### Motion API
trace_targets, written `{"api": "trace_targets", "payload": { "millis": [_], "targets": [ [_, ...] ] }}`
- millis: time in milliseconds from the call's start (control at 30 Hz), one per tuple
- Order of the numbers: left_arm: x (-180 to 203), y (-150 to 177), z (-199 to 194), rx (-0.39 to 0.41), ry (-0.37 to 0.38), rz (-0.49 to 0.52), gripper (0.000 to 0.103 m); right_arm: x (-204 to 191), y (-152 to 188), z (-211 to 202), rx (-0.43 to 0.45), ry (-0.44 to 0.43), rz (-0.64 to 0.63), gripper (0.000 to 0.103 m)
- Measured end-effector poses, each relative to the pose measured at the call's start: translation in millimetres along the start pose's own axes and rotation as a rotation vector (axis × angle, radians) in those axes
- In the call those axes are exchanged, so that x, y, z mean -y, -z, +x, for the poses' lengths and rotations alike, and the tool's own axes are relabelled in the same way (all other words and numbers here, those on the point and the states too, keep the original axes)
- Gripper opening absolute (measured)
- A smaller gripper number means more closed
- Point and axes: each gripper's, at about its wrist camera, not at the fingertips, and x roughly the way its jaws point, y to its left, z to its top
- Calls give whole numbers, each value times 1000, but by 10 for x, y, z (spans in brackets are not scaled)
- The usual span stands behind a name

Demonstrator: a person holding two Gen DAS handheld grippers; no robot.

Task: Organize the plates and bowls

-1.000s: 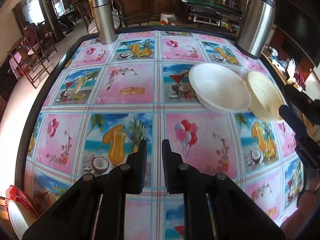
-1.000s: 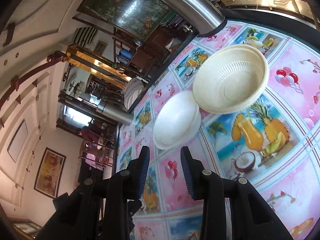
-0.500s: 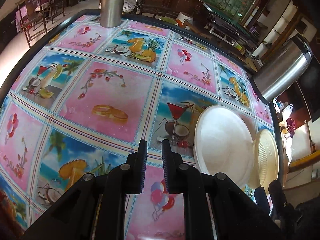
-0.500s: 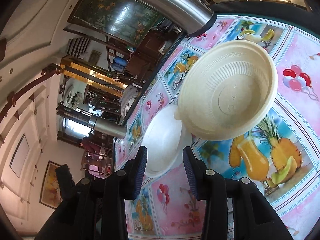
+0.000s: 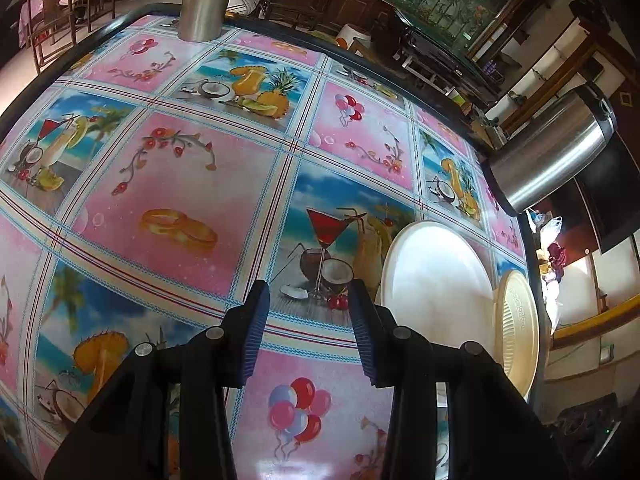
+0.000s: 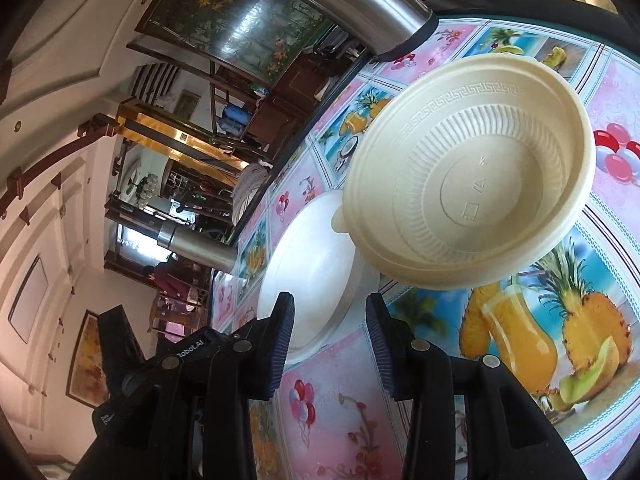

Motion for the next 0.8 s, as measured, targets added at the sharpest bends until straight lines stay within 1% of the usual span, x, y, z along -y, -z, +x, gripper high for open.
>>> {"api": "trace_targets", "payload": {
  "millis": [100,233,300,400,467,567,700,800],
  "targets": [
    [-24,-30,10,-3,-14,-1,41,9,11,23,-5,-1,8,40],
    [-18,-39,46,-20,-29,15,41,2,3,3,6,-10,13,40],
    [18,-39,83,-43,-14,37,41,-1,-22,-7,11,-15,17,41],
    [51,-50,134,-85,18,40,40,41,-37,-11,12,-19,28,41],
    [79,-57,113,-76,23,43,41,57,-44,-3,10,-22,37,41],
    [156,-79,87,-66,10,75,41,69,-17,2,3,-24,45,41],
    [197,-109,11,-48,-5,94,41,77,-4,-4,-5,-35,59,41],
    [158,-142,-140,-20,-2,77,41,96,-41,2,-11,-43,65,42]
  ]
}}
